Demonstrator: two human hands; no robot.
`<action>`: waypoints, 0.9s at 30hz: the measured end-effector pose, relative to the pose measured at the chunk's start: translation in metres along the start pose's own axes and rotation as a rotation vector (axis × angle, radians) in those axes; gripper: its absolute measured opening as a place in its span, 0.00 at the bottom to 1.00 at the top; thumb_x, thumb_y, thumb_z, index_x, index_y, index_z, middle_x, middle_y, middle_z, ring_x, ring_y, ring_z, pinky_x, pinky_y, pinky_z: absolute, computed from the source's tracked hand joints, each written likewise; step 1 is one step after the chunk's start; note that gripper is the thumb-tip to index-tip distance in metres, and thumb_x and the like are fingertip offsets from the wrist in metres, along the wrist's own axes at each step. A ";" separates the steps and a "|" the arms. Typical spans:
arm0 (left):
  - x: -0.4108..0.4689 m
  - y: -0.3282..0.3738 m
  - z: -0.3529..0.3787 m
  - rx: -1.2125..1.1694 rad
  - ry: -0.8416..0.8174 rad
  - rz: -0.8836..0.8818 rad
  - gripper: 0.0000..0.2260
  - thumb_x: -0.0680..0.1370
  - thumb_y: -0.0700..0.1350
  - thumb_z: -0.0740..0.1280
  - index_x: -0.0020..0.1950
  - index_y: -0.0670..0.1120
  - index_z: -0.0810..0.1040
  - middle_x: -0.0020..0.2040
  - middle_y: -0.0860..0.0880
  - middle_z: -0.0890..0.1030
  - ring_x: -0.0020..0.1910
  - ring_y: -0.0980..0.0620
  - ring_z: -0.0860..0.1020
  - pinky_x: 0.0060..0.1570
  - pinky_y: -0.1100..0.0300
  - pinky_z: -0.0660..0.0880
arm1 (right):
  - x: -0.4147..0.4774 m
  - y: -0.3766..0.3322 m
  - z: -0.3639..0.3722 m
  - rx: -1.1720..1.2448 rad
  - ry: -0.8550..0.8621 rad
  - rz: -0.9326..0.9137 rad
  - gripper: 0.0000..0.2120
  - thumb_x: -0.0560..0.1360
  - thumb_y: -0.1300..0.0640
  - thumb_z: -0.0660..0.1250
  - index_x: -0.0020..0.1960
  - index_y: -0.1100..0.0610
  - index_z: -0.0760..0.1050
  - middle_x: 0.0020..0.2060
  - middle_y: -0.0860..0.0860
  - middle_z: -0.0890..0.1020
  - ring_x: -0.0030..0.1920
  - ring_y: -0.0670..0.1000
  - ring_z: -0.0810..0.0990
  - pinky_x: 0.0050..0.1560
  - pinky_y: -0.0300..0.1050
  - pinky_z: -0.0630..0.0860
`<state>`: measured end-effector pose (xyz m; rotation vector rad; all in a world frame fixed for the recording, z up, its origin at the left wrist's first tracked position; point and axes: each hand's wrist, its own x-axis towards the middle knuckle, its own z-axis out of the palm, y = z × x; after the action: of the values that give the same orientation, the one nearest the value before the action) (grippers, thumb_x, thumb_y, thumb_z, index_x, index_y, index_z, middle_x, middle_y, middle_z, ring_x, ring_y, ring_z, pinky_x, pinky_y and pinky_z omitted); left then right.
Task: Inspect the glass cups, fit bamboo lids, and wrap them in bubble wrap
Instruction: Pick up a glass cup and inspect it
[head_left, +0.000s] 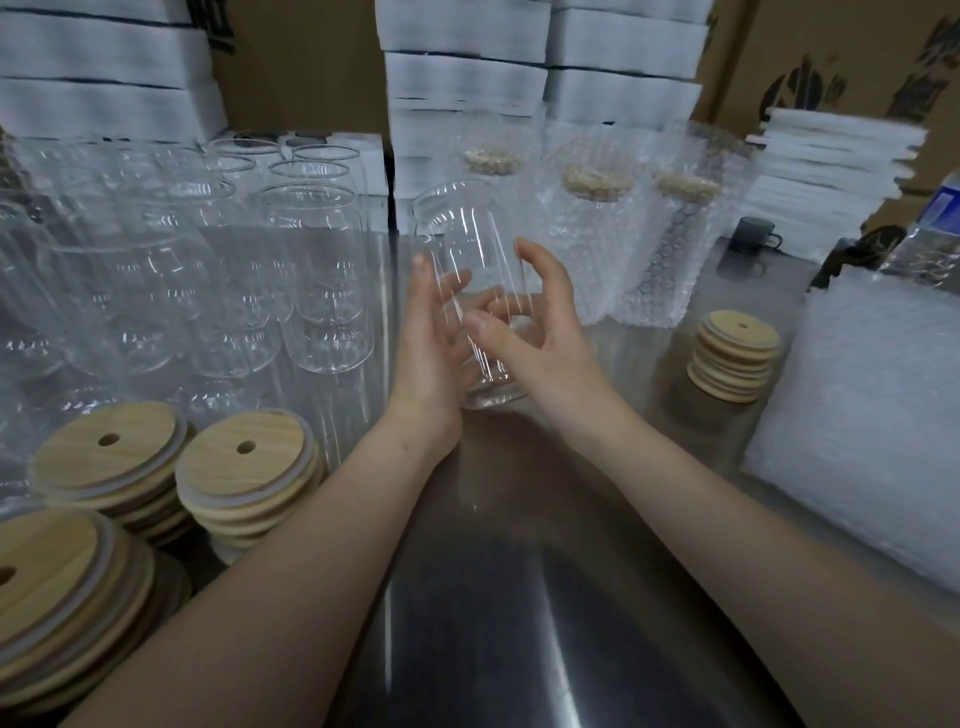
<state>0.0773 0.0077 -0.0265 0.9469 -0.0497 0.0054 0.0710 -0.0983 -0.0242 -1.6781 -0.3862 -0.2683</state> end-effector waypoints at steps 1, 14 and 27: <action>0.001 0.000 -0.001 -0.016 -0.023 -0.019 0.34 0.74 0.70 0.56 0.68 0.45 0.72 0.61 0.40 0.81 0.58 0.40 0.81 0.60 0.40 0.76 | 0.000 -0.001 0.000 0.036 0.004 -0.009 0.31 0.68 0.48 0.72 0.66 0.36 0.61 0.48 0.46 0.80 0.47 0.49 0.84 0.49 0.47 0.82; 0.007 -0.001 -0.004 -0.045 0.074 -0.055 0.37 0.74 0.74 0.52 0.63 0.46 0.77 0.58 0.45 0.83 0.53 0.45 0.84 0.53 0.44 0.80 | 0.005 -0.017 -0.009 -0.233 0.012 0.073 0.25 0.80 0.54 0.64 0.76 0.51 0.63 0.59 0.51 0.71 0.44 0.36 0.77 0.44 0.25 0.71; 0.004 -0.004 -0.003 0.056 0.055 0.068 0.29 0.77 0.69 0.52 0.59 0.47 0.76 0.54 0.47 0.85 0.51 0.45 0.84 0.50 0.50 0.82 | -0.001 -0.005 -0.001 -0.129 0.023 -0.011 0.38 0.69 0.44 0.70 0.74 0.49 0.60 0.55 0.50 0.78 0.52 0.46 0.80 0.51 0.39 0.79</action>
<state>0.0817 0.0075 -0.0311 1.0003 -0.0313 0.0959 0.0684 -0.0994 -0.0203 -1.7987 -0.3672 -0.3259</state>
